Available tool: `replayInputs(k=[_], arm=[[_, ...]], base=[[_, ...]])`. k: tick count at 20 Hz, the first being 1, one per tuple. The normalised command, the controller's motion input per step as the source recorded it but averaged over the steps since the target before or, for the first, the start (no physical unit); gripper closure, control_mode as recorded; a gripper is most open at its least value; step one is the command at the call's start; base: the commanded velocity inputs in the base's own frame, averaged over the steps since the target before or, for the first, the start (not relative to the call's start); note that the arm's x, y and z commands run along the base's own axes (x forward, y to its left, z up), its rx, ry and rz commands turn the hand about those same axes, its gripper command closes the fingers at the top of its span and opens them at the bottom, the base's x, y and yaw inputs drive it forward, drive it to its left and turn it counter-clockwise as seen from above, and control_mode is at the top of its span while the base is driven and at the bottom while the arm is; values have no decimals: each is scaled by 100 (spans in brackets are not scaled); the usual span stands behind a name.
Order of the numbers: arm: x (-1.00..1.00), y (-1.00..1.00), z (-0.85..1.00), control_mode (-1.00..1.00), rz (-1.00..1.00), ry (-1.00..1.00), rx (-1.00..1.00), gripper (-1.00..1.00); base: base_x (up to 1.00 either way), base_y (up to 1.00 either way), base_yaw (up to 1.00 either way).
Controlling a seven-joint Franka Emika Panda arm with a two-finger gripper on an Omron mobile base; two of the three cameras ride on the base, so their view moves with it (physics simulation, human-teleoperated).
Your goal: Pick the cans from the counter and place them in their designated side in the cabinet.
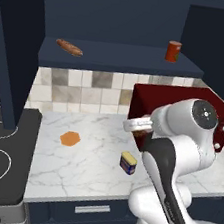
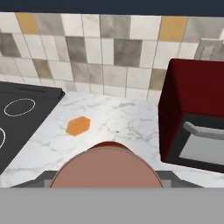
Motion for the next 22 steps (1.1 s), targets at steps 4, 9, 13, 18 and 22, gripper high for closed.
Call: replayInputs(k=[4,9,13,18,22], arm=[[-22,-21,47,-100,0,0,4,100],[-15,-21,37,-100,0,0,2,100],[0,-11,29,-100,-2,-8,-1,100],[0,-15,30,-100,-4,-6,-1,100],[2,-12,24,-100,-3,-6,0,100]], base=[[0,0,0],[0,0,0],[0,0,0],[0,0,0],[0,0,0]])
